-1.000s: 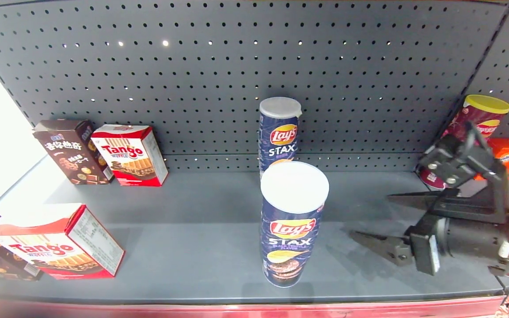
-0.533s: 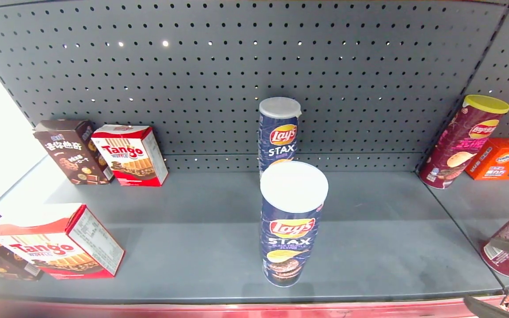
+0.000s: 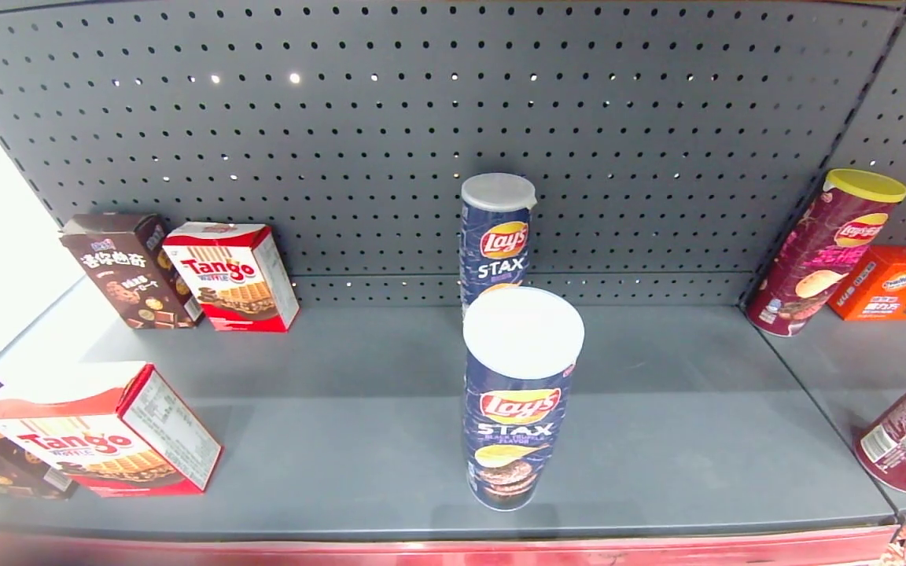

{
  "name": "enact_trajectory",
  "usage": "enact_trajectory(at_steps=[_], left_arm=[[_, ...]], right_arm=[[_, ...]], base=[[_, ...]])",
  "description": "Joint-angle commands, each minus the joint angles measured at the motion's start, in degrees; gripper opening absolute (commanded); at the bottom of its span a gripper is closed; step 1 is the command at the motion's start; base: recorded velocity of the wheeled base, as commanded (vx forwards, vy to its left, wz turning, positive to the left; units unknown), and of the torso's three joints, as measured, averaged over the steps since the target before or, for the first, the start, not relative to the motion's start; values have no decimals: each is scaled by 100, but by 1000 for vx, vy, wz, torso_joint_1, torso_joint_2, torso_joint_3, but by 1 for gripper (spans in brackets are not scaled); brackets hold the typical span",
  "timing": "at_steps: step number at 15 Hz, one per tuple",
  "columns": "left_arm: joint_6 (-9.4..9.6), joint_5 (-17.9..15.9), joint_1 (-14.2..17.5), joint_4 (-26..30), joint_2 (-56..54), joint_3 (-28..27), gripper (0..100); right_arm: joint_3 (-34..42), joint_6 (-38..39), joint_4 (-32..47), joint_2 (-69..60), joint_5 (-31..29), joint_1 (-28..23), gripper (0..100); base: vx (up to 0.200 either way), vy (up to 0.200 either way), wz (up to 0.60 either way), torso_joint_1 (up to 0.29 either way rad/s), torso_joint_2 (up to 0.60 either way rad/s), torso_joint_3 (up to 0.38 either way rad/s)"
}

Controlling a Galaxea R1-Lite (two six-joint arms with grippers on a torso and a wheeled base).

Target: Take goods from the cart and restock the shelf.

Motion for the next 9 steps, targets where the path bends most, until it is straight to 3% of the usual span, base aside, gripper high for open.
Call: enact_trajectory(at_steps=[1,4,7,9], left_arm=[[-1,-2,0,1,8,0,100],[8,-11,0,1,-1,0,100],[17,-11,0,-7,8,0,100],[17,-2,0,-7,8,0,100]], right_arm=[[407,36,376,-895,3,9,100],[416,36,306,-895,21,272,100],[425,27,297,239,12,-1820,100],[425,27,297,318,12,-3059,100]], base=[[0,0,0,0,0,0],[0,0,0,0,0,0],[0,0,0,0,0,0],[0,0,0,0,0,0]])
